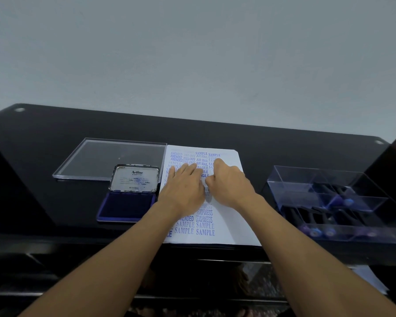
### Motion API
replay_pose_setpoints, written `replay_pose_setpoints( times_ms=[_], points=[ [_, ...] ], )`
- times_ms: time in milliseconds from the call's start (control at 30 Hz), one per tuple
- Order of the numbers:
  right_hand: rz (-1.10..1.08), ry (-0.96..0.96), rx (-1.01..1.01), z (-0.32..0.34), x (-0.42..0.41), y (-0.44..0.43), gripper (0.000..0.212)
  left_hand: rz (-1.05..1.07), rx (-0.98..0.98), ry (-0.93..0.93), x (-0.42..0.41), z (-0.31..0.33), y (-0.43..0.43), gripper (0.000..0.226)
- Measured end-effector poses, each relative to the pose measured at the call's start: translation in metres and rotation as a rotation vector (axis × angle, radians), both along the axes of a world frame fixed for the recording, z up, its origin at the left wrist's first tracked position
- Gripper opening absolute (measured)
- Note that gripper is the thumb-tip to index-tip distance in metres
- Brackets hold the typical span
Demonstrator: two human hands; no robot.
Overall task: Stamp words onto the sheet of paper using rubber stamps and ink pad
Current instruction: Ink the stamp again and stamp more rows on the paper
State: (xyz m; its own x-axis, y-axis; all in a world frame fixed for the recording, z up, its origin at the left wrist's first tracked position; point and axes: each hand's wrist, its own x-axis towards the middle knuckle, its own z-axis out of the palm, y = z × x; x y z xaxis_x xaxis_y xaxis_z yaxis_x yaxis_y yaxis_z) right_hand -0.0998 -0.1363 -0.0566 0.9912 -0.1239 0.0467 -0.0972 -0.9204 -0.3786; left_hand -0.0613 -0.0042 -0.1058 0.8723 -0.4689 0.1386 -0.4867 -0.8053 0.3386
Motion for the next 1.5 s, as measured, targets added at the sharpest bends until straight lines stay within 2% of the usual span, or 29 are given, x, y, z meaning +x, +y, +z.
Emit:
replay_pose_setpoints(
  times_ms=[500,633,733,867,1000,1133,1500],
  points=[
    [0.035,0.031,0.0,0.009,-0.002,-0.001,0.016,0.016,-0.039,0.067,-0.001,0.007,-0.001,0.044],
    [0.007,0.061,0.05,0.015,0.004,-0.009,0.022,0.035,-0.117,0.139,-0.004,0.02,0.0,0.041],
    [-0.045,-0.027,0.144,0.026,0.007,-0.017,0.025,0.068,-0.22,0.173,-0.008,0.033,0.002,0.044],
    [-0.098,-0.121,0.228,0.042,0.01,-0.026,0.023,0.081,-0.299,0.148,-0.01,0.045,0.006,0.043],
    [-0.123,-0.121,0.337,0.05,0.008,-0.03,0.025,0.093,-0.315,0.118,-0.008,0.055,0.01,0.043],
    [-0.125,-0.114,0.346,0.052,0.006,-0.031,0.028,0.118,-0.32,0.101,-0.008,0.06,0.015,0.042],
    [-0.08,-0.091,0.341,0.062,0.002,-0.031,0.013,0.134,-0.294,0.064,-0.01,0.067,0.026,0.041]
  ],
)
